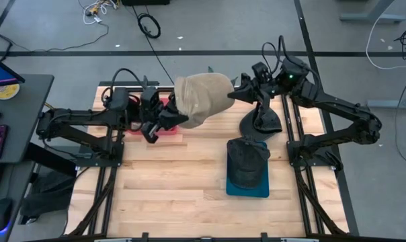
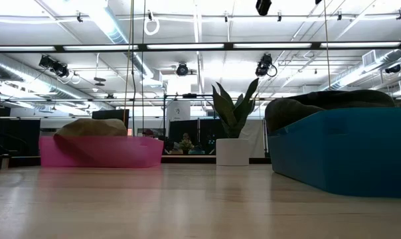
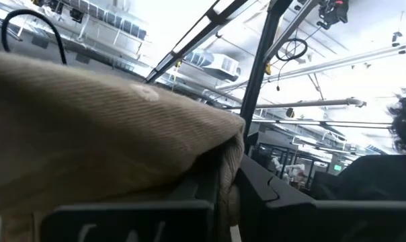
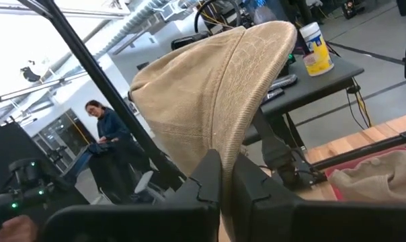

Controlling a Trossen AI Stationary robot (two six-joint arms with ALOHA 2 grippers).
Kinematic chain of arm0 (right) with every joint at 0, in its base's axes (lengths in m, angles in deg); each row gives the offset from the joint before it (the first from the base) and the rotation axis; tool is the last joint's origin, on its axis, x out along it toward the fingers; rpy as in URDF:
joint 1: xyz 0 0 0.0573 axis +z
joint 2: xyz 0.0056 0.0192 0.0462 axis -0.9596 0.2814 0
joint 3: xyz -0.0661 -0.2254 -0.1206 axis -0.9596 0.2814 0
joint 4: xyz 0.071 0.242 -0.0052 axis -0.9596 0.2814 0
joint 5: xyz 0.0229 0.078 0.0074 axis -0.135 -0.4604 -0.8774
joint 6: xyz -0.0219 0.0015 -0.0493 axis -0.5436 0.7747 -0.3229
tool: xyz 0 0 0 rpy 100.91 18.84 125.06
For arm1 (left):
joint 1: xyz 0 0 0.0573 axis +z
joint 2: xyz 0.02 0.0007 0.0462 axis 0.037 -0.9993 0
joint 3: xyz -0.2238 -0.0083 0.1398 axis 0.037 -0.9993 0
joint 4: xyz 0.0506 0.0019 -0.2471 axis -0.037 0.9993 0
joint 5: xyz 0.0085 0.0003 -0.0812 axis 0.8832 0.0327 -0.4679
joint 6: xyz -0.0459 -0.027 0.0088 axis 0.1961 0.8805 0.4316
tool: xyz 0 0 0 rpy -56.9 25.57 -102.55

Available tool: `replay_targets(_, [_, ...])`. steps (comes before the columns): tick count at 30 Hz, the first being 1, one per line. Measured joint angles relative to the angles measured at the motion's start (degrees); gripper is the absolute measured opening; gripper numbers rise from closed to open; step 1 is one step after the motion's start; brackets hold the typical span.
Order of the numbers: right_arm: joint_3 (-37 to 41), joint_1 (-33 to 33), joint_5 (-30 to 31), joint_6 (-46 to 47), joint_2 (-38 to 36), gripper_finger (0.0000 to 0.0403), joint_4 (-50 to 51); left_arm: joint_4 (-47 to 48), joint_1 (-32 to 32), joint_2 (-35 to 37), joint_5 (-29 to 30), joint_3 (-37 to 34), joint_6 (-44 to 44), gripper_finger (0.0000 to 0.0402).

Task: Pick & Place hat
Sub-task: Put the brown cap into the pink bin

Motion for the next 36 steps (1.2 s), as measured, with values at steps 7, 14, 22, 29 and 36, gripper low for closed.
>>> replay_targets(7, [0.2, -0.2, -1.4, -0.3, -0.1, 0.0045, 0.3, 0.0, 0.0, 0.0, -0.4, 0.0, 0.1, 0.0023])
replay_targets(14, [0.2, -4.6, -9.6, -0.9, -2.8, 0.0133, 5.3, 0.9, 0.0, 0.0, 0.2, 0.0, 0.0, 0.0023])
replay_targets(22, [0.2, -9.1, -17.0, -4.5, -7.1, 0.0215, 15.1, 5.7, 0.1, 0.0, 0.4, 0.0, 0.1, 0.0023])
replay_targets(29, [0.2, -13.3, -17.4, -9.0, -9.7, 0.024, 26.7, 16.8, 1.8, 2.1, 0.7, 0.0, -0.2, 0.0023])
replay_targets(36, [0.2, -13.4, -17.4, -10.2, -9.9, 0.0228, 28.0, 31.4, 6.9, 4.9, 3.4, 0.1, -3.1, 0.0023])
